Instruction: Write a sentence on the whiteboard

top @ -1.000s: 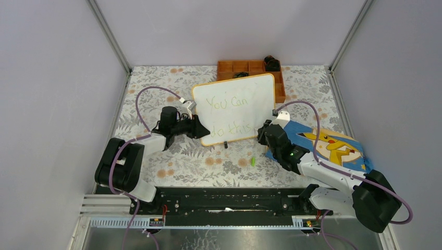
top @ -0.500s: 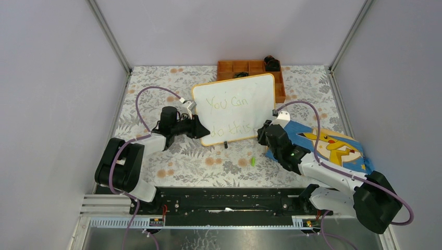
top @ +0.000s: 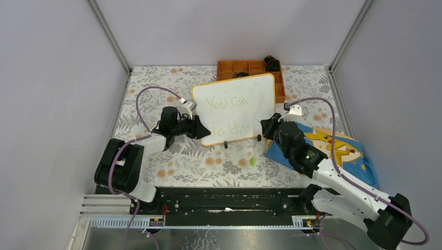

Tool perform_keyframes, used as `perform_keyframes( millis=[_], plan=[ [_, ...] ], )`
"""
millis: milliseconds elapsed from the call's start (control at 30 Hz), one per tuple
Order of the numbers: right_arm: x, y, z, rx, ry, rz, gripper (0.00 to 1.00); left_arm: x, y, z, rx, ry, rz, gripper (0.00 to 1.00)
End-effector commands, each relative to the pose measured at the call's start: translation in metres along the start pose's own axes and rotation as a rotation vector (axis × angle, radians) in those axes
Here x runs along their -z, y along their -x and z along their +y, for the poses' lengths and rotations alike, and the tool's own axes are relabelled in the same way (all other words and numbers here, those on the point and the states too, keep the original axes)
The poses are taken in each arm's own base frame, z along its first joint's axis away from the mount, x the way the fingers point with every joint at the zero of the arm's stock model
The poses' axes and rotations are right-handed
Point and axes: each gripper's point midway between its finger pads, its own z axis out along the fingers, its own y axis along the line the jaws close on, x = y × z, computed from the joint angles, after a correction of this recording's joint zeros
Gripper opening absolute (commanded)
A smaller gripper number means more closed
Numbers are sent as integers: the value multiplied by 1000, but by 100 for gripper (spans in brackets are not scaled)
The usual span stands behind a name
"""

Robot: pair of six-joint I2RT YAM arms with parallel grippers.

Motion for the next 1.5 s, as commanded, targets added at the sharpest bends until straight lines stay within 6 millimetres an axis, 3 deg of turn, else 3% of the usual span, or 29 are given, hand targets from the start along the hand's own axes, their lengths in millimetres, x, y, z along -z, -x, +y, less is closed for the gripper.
perform_keyframes(
  millis=[0, 267, 300, 400, 633, 967, 1133, 1233, 1467],
  plan=[
    [16, 34, 11, 7, 44, -58, 0, 1, 11, -8, -56, 0, -18, 48],
    [33, 33, 4, 29, 58, -46, 0, 9, 13, -5, -68, 57, -31, 64],
    [35, 32, 3, 30, 60, -42, 0, 10, 13, -4, -69, 69, -34, 69],
    [39, 31, 2, 31, 71, -38, 0, 15, 14, 0, -68, 114, -38, 98],
    [49, 32, 4, 38, 103, -34, 0, 46, 25, 19, -59, 312, -68, 99],
    [63, 32, 3, 52, 146, -36, 0, 149, 66, 46, 65, 746, -353, 99],
    [76, 37, 19, 59, 269, -65, 0, 207, 75, 56, 263, 995, -607, 99],
    [84, 43, 24, 42, 308, -85, 0, 212, 79, 45, 263, 980, -649, 99],
    [92, 43, 42, 25, 408, -70, 0, 191, 90, 2, 108, 782, -633, 99]
  ],
)
